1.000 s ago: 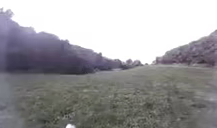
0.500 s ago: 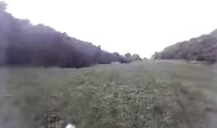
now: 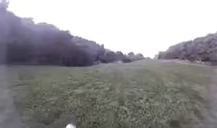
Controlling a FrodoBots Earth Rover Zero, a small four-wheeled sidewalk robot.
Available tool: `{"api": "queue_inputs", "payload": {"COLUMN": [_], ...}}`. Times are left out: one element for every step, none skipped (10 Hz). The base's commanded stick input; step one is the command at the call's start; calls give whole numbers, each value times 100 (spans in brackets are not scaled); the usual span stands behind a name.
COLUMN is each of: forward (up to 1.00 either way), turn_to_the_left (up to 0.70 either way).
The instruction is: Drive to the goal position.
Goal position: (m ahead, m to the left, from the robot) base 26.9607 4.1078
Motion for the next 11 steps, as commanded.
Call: {"api": "queue_inputs", "payload": {"forward": [70,70,70,70,70,70,70,70,70,70,70], "turn_to_the_left": [0,-7,-19,-29,-34,-34,-32,-17,0,0,0]}}
